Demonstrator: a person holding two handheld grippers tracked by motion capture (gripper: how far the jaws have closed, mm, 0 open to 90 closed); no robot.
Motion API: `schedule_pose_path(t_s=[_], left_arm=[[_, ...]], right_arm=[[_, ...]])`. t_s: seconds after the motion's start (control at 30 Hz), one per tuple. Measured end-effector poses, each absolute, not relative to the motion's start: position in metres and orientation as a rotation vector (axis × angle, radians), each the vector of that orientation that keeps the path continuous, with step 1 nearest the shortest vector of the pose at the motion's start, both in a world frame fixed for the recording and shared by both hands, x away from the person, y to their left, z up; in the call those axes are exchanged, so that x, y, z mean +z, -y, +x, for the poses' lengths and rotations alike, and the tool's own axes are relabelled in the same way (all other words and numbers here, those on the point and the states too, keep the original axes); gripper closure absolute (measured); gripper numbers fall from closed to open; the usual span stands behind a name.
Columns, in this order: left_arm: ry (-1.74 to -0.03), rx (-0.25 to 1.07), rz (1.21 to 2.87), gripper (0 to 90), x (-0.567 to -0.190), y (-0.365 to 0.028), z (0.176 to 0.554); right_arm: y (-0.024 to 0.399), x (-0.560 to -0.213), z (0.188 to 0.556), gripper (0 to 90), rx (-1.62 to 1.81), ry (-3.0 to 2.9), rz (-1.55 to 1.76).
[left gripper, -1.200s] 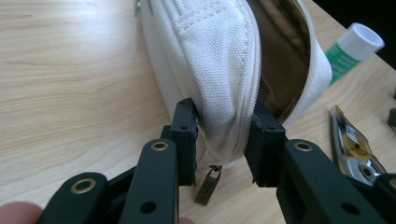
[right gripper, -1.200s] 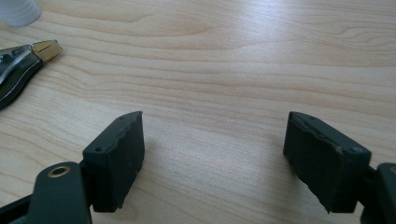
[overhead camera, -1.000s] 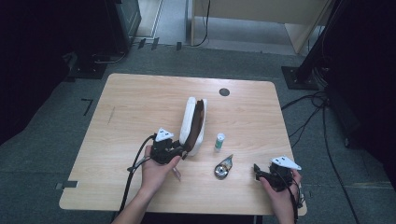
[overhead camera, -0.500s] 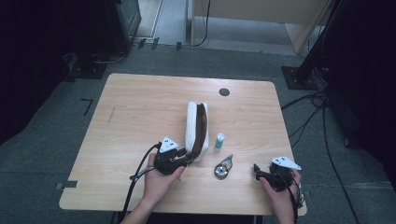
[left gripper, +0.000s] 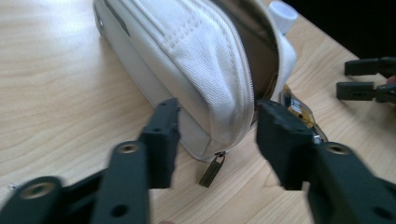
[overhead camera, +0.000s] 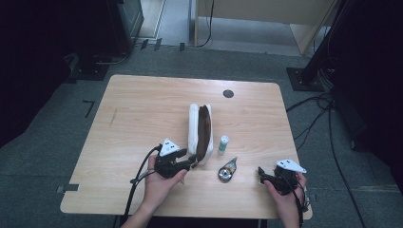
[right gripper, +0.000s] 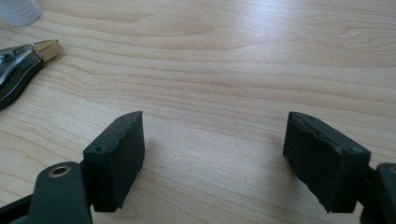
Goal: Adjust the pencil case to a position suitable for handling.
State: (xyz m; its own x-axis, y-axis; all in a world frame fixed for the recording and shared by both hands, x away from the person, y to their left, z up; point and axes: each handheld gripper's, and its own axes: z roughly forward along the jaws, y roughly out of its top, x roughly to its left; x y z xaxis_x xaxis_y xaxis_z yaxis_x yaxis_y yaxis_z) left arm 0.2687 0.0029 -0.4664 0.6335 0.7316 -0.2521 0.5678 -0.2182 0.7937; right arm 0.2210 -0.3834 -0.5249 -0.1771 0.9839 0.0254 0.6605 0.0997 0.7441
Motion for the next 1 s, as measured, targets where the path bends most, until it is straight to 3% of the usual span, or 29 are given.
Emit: schedule_pose_path(t_s=[0.1, 0.17, 0.2, 0.47, 1.0], left_arm=[[-1.025, 0.225, 1.896, 30.9, -0.463, -0.015, 0.267], [-1.026, 0.221, 1.897, 27.6, -0.463, -0.019, 0.268], [-1.036, 0.238, 1.896, 19.4, -0.463, -0.024, 0.268], [-1.074, 0.294, 1.872, 0.3, -0.471, -0.067, 0.271], [-1.245, 0.430, 1.905, 0.3, -0.502, -0.141, 0.272]], right_arm=[[0.383, -0.525, 0.221, 24.3, 0.875, -1.895, 1.598], [0.383, -0.525, 0.220, 24.9, 0.879, -1.898, 1.595], [0.383, -0.524, 0.219, 27.8, 0.887, -1.894, 1.583], [0.370, -0.506, 0.216, 35.8, 1.010, -1.920, 1.484], [0.323, -0.474, 0.233, 46.4, 1.193, -2.016, 1.299]])
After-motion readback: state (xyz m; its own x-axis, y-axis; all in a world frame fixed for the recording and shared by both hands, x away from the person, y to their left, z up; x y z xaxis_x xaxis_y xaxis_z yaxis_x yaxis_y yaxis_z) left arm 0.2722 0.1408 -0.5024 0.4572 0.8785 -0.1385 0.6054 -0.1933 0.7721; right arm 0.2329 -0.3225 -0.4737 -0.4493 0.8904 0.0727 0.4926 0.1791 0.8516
